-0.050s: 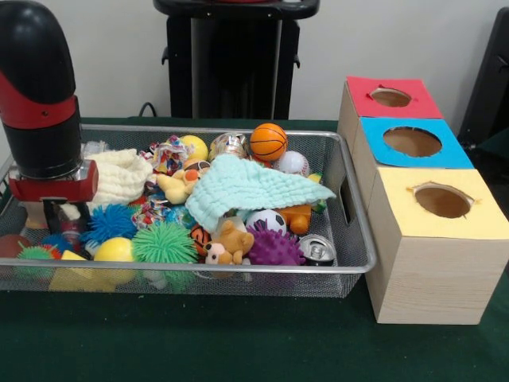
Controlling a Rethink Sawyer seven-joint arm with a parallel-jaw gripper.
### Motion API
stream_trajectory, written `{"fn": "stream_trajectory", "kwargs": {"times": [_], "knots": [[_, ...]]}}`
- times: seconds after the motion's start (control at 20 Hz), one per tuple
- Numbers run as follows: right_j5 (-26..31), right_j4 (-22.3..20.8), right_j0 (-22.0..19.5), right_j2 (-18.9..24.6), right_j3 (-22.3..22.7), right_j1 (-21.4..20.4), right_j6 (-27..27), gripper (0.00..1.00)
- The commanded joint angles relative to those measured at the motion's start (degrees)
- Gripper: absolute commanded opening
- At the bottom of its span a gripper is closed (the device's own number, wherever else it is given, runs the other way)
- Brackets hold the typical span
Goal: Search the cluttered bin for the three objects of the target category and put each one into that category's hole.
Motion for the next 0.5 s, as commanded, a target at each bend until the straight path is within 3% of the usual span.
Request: {"fn": "stream_trajectory", "kwargs": {"times": [0.05,0.5], "knots": [[6.3,-2.1,2.1,-0.9,2.8,-3.7,-8.8,0.0],[13.4,1.1,4.7,0.6,2.6,-11.3,-9.3,0.0]]}}
